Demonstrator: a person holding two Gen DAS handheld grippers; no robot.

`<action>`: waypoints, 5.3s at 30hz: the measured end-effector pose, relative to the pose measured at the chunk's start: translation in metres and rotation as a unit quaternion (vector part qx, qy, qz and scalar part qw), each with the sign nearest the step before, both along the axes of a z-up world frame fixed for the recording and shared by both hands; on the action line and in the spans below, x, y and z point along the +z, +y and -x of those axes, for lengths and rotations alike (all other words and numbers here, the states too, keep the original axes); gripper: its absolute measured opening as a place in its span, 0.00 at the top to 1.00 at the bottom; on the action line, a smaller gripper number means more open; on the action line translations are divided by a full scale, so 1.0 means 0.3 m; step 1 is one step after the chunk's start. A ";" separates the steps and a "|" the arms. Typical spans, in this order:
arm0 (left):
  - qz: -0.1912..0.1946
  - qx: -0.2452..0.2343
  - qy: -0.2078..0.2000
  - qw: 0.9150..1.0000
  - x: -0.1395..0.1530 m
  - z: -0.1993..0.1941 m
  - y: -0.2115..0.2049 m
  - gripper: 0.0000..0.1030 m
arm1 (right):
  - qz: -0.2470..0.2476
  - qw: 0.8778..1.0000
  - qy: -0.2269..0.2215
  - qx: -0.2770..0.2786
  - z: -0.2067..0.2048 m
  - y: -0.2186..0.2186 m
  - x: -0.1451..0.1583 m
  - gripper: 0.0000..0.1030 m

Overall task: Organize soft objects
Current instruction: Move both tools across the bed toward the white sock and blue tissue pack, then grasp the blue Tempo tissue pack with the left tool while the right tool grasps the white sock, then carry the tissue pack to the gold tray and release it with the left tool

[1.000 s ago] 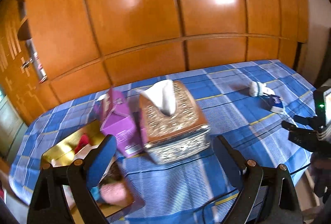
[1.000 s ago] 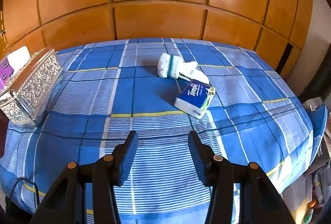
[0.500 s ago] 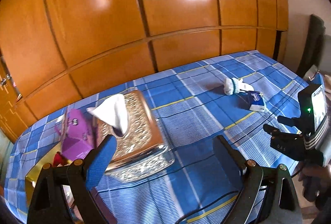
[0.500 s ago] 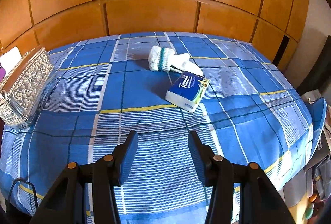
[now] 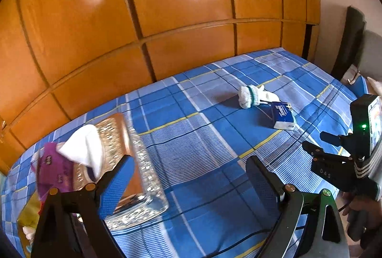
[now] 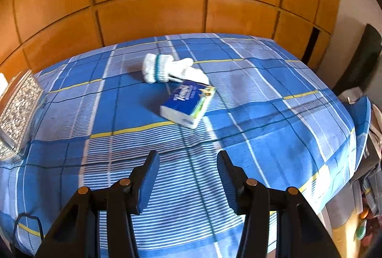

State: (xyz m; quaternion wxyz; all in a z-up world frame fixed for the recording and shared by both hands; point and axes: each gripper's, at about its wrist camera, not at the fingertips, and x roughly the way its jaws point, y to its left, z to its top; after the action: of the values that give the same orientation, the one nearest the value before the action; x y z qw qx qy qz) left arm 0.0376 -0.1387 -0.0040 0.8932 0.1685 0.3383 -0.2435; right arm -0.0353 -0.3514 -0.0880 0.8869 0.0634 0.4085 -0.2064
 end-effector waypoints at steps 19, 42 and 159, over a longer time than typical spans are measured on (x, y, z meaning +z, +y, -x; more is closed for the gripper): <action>0.045 -0.055 0.124 0.990 -0.118 -0.207 -0.335 0.20 | -0.037 0.999 0.016 -0.036 0.018 -0.086 -0.046 0.51; -0.034 -0.153 0.195 0.968 -0.406 -0.266 -0.816 0.48 | -0.080 0.990 0.012 -0.117 0.070 -0.208 -0.089 0.51; 0.141 0.439 0.089 0.883 -0.096 0.005 1.394 0.49 | 0.009 0.989 0.099 0.106 -0.350 0.026 -0.124 0.65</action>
State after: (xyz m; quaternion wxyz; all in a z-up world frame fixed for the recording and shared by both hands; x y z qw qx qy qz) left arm 0.0360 0.2795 -0.0327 0.8890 -0.1473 0.4181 0.1148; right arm 0.0698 -0.3435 -0.1253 0.8597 -0.0088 0.4966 -0.1196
